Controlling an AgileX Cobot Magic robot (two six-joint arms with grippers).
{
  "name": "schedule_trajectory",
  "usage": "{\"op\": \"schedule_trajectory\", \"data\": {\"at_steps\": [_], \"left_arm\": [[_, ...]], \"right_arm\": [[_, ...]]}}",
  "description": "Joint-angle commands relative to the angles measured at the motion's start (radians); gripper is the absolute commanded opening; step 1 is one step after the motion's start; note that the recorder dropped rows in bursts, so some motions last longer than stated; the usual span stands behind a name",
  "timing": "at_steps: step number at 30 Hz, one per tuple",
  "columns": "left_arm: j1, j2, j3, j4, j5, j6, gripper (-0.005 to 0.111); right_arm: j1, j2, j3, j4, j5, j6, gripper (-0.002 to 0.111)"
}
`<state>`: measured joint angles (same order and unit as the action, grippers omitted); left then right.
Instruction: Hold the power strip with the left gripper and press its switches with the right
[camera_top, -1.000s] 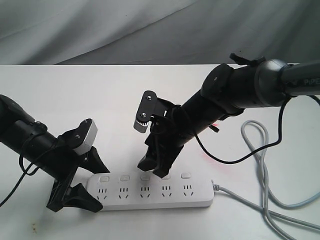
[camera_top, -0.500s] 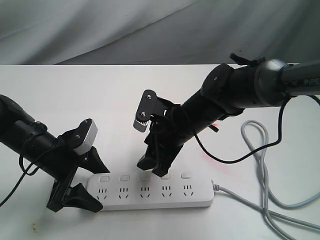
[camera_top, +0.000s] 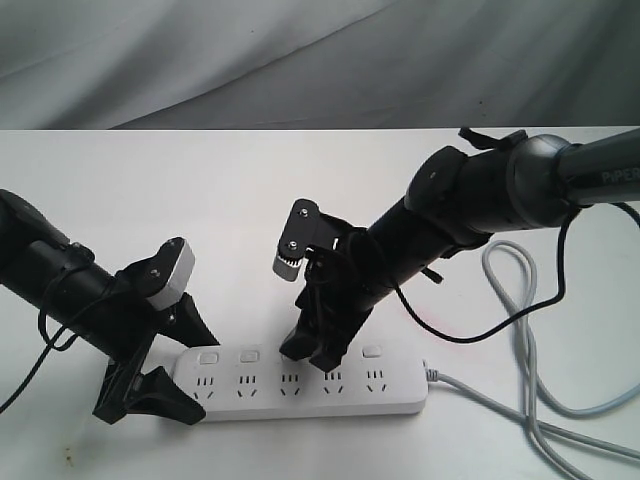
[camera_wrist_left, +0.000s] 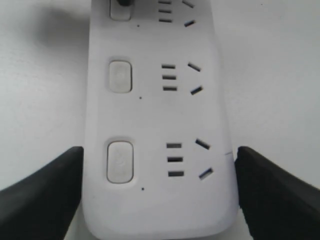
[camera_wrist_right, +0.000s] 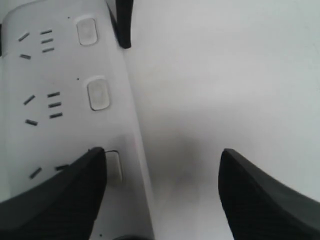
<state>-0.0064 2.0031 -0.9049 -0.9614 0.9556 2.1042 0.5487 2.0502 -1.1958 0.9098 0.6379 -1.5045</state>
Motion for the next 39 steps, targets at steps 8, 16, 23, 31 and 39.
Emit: {"op": "schedule_trajectory", "data": {"at_steps": [8,16,23,31,39], "left_arm": [[-0.004,0.000,-0.002,0.003,-0.014,-0.011,0.000],[-0.004,0.000,-0.002,0.003,-0.014,-0.011,0.000],[-0.004,0.000,-0.002,0.003,-0.014,-0.011,0.000],[-0.004,0.000,-0.002,0.003,-0.014,-0.011,0.000],[-0.004,0.000,-0.002,0.003,-0.014,-0.011,0.000]], "right_arm": [[0.000,0.014,0.008,0.020,-0.052,-0.017,0.060],[0.002,0.049,0.013,-0.052,-0.053,0.007,0.060],[0.009,0.051,0.013,-0.173,-0.029,0.101,0.060],[0.006,-0.116,0.013,-0.060,-0.029,0.034,0.060],[-0.072,-0.175,0.015,-0.065,0.031,0.036,0.060]]}}
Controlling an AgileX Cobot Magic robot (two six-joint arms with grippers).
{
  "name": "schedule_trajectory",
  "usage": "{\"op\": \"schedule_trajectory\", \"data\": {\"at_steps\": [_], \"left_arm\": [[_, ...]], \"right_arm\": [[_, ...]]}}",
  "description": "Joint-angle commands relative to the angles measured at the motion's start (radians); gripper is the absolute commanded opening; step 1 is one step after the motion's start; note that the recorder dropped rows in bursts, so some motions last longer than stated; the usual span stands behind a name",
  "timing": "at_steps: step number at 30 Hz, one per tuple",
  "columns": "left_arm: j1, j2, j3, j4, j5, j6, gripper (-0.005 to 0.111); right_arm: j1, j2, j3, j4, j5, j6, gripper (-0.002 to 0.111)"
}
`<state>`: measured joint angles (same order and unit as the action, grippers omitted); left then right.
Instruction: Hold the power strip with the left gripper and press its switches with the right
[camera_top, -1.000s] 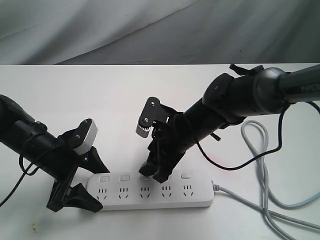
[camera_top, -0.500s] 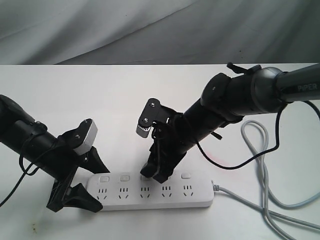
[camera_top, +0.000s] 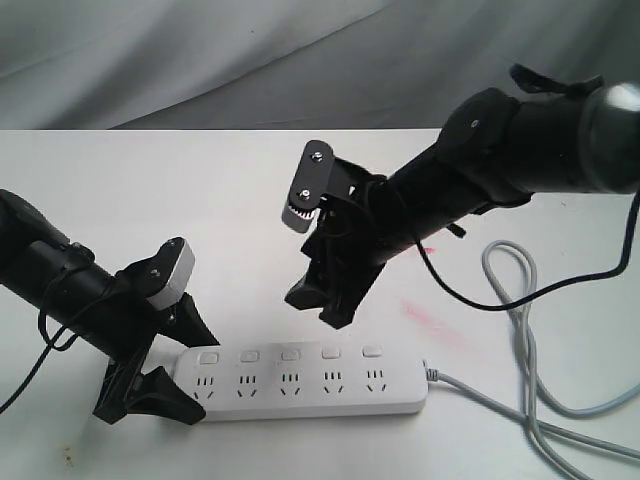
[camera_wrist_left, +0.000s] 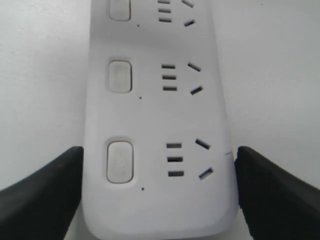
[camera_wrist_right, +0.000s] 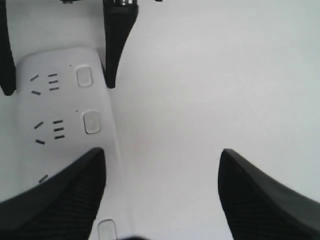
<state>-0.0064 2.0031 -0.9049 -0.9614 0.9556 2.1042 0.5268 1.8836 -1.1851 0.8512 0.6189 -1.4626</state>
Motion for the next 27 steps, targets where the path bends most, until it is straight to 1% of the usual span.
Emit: {"op": "schedule_trajectory", "data": {"at_steps": [1,5,12,27], "left_arm": [[-0.004,0.000,-0.002,0.003,-0.014,-0.011,0.000],[-0.004,0.000,-0.002,0.003,-0.014,-0.011,0.000],[-0.004,0.000,-0.002,0.003,-0.014,-0.011,0.000],[-0.004,0.000,-0.002,0.003,-0.014,-0.011,0.000]], "right_arm": [[-0.060,-0.009,0.010,-0.001,0.059,-0.006,0.060],[-0.069,-0.009,0.050,0.015,0.030,-0.028,0.060],[-0.069,-0.007,0.136,0.132,-0.033,-0.136,0.060],[-0.069,0.044,0.136,0.157,-0.053,-0.149,0.060]]}}
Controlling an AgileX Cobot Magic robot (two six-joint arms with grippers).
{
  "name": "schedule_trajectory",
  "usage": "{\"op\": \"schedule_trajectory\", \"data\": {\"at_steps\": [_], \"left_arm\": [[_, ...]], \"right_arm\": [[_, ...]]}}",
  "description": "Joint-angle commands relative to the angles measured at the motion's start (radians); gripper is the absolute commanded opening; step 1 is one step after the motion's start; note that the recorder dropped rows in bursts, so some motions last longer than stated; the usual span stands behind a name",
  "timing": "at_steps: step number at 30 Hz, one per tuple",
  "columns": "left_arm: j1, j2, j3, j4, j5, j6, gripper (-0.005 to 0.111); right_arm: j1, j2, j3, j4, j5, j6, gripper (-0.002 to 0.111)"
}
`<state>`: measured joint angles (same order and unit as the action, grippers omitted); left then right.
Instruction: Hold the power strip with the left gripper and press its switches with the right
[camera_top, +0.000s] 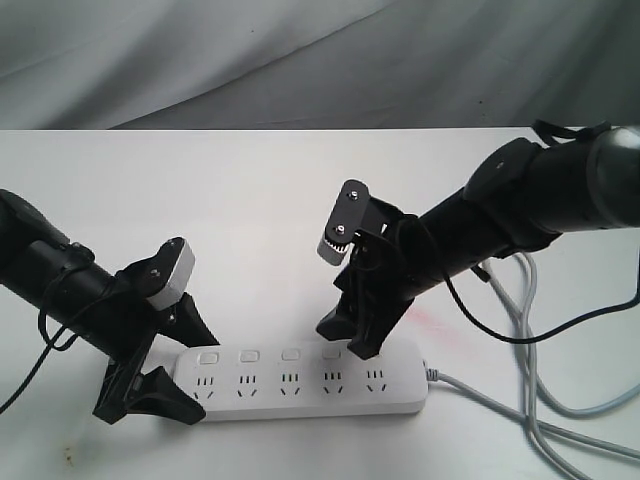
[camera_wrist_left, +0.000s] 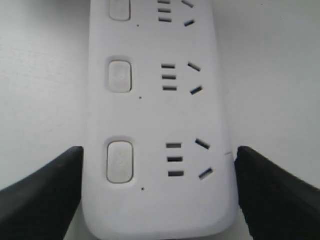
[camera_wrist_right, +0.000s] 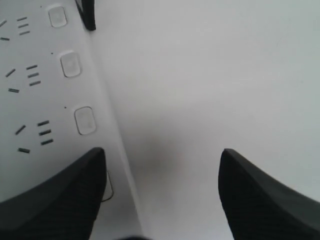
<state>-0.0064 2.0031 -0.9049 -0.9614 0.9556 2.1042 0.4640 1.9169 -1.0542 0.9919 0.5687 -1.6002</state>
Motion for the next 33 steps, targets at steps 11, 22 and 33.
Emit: {"op": "schedule_trajectory", "data": {"at_steps": [11,22,33], "left_arm": [[-0.004,0.000,-0.002,0.003,-0.014,-0.011,0.000],[-0.004,0.000,-0.002,0.003,-0.014,-0.011,0.000],[-0.004,0.000,-0.002,0.003,-0.014,-0.011,0.000]], "right_arm": [[0.005,0.056,0.005,0.017,0.002,-0.012,0.060],[0.005,0.089,0.053,-0.041,-0.054,0.016,0.060],[0.001,-0.074,0.051,0.060,-0.013,-0.029,0.060]]}}
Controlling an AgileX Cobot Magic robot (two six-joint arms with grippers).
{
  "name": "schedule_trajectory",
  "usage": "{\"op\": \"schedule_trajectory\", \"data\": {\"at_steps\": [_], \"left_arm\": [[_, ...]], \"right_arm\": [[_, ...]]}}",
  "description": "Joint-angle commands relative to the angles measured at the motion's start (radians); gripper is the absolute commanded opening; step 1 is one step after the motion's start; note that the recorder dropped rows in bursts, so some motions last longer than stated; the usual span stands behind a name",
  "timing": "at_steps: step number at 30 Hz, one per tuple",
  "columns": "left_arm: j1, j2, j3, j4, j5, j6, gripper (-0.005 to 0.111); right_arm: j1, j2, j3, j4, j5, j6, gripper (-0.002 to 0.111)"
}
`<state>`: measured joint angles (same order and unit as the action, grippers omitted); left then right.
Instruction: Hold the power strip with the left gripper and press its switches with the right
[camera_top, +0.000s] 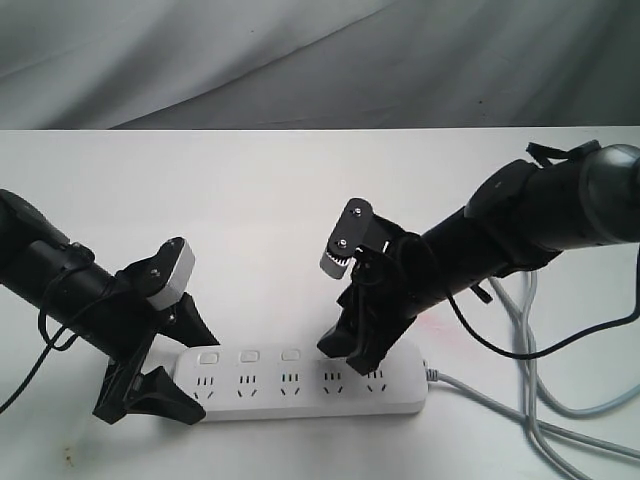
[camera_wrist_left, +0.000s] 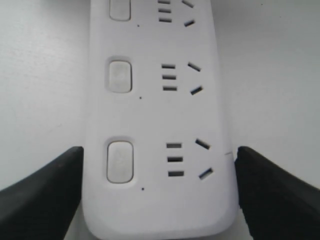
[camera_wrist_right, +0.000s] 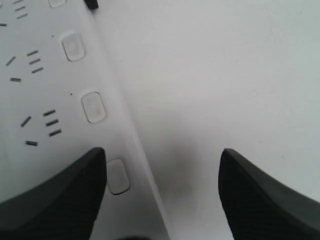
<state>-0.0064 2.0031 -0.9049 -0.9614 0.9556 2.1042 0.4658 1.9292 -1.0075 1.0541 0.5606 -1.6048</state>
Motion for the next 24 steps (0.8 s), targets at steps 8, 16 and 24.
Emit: {"op": "schedule_trajectory", "data": {"at_steps": [8,16,24], "left_arm": [[-0.004,0.000,-0.002,0.003,-0.014,-0.011,0.000],[-0.004,0.000,-0.002,0.003,-0.014,-0.011,0.000],[-0.004,0.000,-0.002,0.003,-0.014,-0.011,0.000]], "right_arm": [[-0.107,-0.177,0.063,-0.060,0.000,0.004,0.060],[-0.107,-0.177,0.102,-0.028,-0.025,-0.032,0.060],[-0.107,-0.105,0.102,-0.028,-0.035,-0.042,0.060]]}}
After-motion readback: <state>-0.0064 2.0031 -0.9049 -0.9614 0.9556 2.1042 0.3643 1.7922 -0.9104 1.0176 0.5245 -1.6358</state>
